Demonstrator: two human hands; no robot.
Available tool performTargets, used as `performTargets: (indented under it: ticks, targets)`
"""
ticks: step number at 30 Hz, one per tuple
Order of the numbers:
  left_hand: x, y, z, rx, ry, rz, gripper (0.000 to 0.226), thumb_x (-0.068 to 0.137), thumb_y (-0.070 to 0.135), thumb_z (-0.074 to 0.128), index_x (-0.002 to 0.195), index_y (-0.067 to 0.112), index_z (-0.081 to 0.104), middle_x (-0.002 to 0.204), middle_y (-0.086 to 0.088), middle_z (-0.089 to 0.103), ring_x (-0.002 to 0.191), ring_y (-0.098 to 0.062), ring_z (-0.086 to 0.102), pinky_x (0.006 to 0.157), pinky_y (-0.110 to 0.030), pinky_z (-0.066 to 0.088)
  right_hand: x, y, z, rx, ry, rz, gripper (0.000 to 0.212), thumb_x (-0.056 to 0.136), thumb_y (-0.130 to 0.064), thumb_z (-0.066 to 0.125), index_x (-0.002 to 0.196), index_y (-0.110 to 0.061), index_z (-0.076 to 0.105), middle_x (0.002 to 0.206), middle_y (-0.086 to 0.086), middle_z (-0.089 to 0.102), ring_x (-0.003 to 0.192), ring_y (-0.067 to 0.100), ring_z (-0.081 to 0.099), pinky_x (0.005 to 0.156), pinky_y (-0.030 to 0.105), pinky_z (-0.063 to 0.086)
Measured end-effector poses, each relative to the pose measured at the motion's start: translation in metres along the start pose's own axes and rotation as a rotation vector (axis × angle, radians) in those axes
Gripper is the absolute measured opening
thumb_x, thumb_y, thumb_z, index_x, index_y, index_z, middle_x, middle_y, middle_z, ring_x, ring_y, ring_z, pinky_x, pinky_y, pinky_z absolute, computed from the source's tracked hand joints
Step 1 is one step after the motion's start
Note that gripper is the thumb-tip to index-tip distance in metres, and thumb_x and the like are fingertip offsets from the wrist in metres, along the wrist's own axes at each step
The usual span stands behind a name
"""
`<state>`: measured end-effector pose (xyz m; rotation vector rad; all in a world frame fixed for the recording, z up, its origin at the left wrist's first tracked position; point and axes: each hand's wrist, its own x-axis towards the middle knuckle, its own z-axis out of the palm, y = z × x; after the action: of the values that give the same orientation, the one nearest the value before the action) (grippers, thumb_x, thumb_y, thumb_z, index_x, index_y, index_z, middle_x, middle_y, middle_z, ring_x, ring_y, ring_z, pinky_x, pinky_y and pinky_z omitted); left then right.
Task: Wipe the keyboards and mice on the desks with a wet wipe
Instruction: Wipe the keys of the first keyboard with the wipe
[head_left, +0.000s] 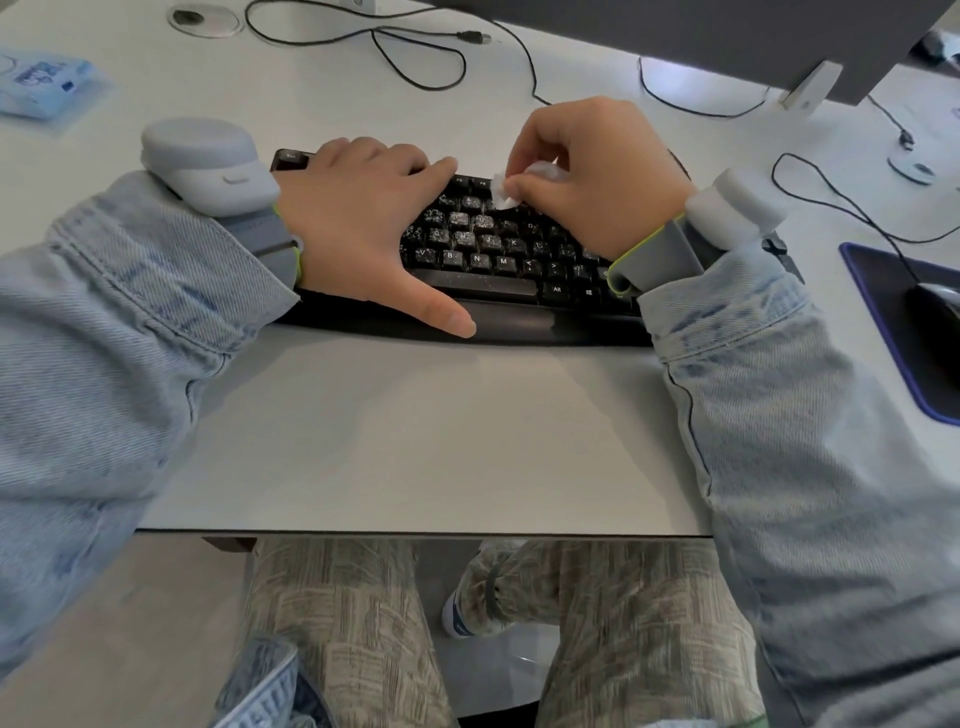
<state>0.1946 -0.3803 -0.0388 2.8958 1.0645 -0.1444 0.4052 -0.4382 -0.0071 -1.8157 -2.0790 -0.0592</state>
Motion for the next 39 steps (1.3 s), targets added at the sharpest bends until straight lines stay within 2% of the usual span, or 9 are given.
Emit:
performTargets:
  ticks: [6,10,14,18,23,26,31,34,39]
  targets:
    - [-0.0006,-0.0011,-0.0001,-0.017,-0.005,-0.007,0.155,0.032,0.114,0.024,0.158,0.023,0.009,0.153,-0.001,0.032,0.140,-0.030,0.029,0.120,-0.048,0.023,0.0033,-0.0030,0.0037,-0.086,-0.029,-0.025,0.014,0.084,-0.026,0.061,0.089,-0.020,0.072,0.081,-0.008,0.061,0.075,0.008,0.048,0.060,0.017,0.029]
    - [-0.0007,0.0003,-0.0013,-0.025,-0.015,-0.008,0.155,0.031,0.114,0.024,0.158,0.025,0.008,0.153,-0.001,0.031,0.139,-0.030,0.028,0.119,-0.049,0.023,0.0014,-0.0065,0.0033,-0.009,-0.027,-0.030,0.013,0.083,-0.026,0.062,0.088,-0.020,0.073,0.071,-0.014,0.056,0.067,0.006,0.046,0.058,0.007,0.030]
    - [-0.0014,0.0012,-0.0024,-0.026,-0.019,-0.011,0.154,0.032,0.113,0.025,0.157,0.024,0.010,0.152,-0.002,0.032,0.139,-0.031,0.029,0.119,-0.049,0.024,0.0027,-0.0080,0.0039,-0.074,-0.059,-0.033,0.015,0.086,-0.025,0.059,0.091,-0.019,0.073,0.083,-0.008,0.061,0.078,0.008,0.049,0.064,0.017,0.031]
    - [-0.0021,0.0030,-0.0032,-0.024,-0.020,-0.015,0.153,0.033,0.111,0.030,0.157,0.023,0.011,0.151,-0.002,0.033,0.138,-0.031,0.029,0.118,-0.049,0.025,0.0011,-0.0068,0.0030,-0.036,-0.025,-0.003,0.013,0.084,-0.025,0.062,0.088,-0.020,0.073,0.073,-0.013,0.055,0.069,0.007,0.045,0.057,0.002,0.026]
    - [-0.0028,0.0052,-0.0041,-0.030,-0.023,-0.019,0.152,0.034,0.109,0.031,0.157,0.023,0.010,0.152,-0.001,0.032,0.139,-0.031,0.028,0.119,-0.048,0.024,0.0015,-0.0076,0.0026,-0.089,-0.038,0.013,0.014,0.086,-0.025,0.060,0.091,-0.020,0.073,0.083,-0.008,0.060,0.077,0.008,0.048,0.059,0.016,0.030]
    - [-0.0037,0.0056,-0.0042,-0.035,-0.022,-0.019,0.151,0.034,0.109,0.031,0.156,0.023,0.012,0.151,-0.002,0.033,0.138,-0.030,0.028,0.119,-0.048,0.024,0.0001,-0.0070,0.0019,-0.046,-0.044,0.026,0.013,0.085,-0.026,0.062,0.089,-0.021,0.073,0.074,-0.014,0.056,0.069,0.005,0.046,0.055,0.004,0.025]
    - [-0.0030,0.0054,-0.0043,-0.029,-0.024,-0.018,0.153,0.032,0.111,0.029,0.156,0.022,0.013,0.150,-0.002,0.033,0.137,-0.031,0.030,0.118,-0.050,0.025,-0.0004,-0.0074,0.0011,-0.081,-0.036,0.042,0.014,0.086,-0.023,0.060,0.090,-0.019,0.072,0.081,-0.009,0.058,0.076,0.008,0.048,0.055,0.004,0.025]
    - [-0.0029,0.0050,-0.0037,-0.019,-0.020,-0.015,0.153,0.033,0.111,0.027,0.156,0.022,0.012,0.150,-0.001,0.033,0.137,-0.031,0.030,0.118,-0.049,0.025,-0.0018,-0.0077,0.0013,-0.039,-0.026,0.050,0.014,0.084,-0.024,0.060,0.088,-0.020,0.073,0.077,-0.011,0.058,0.067,0.006,0.047,0.053,0.002,0.027]
    - [-0.0028,0.0053,-0.0032,-0.023,-0.027,-0.024,0.155,0.032,0.112,0.027,0.157,0.023,0.009,0.153,-0.001,0.030,0.139,-0.030,0.028,0.119,-0.049,0.024,-0.0008,-0.0076,0.0032,-0.071,-0.017,0.061,0.013,0.085,-0.026,0.061,0.087,-0.019,0.072,0.081,-0.007,0.059,0.076,0.009,0.049,0.058,0.017,0.031]
